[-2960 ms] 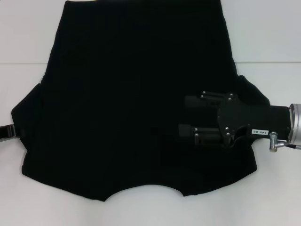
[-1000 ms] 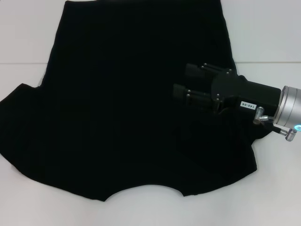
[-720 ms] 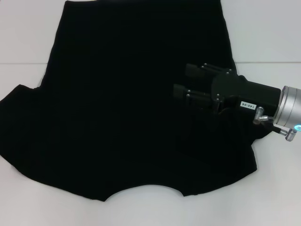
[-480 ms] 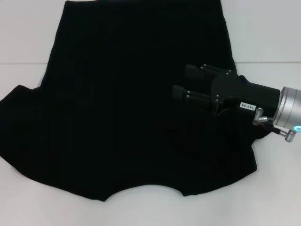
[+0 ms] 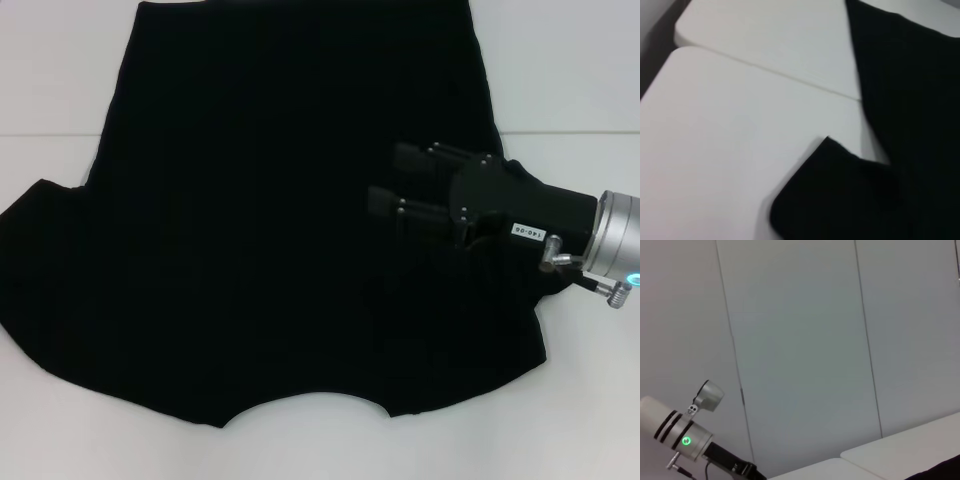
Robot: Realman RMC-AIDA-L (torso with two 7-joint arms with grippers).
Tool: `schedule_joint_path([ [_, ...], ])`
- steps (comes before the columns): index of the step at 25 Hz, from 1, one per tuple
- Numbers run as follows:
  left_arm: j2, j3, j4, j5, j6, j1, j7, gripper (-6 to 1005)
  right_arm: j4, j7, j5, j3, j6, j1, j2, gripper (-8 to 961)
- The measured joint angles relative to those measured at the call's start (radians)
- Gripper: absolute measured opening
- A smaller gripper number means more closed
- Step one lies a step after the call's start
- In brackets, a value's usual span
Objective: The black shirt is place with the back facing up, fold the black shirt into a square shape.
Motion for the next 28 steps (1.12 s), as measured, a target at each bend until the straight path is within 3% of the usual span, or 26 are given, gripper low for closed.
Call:
schedule_joint_path([
  [17, 0.008, 0.003, -0.077, -0.067, -0.007, -0.097, 0.099, 104, 0.002, -0.002, 0.0, 0.003, -0.008, -0.006, 0.0, 794],
  [28, -0.008, 0.004, -0.165, -0.251, 0.226, -0.117, 0.433, 118, 0.012, -0.021, 0.003, 0.005, -0.032, -0.023, 0.0, 796],
])
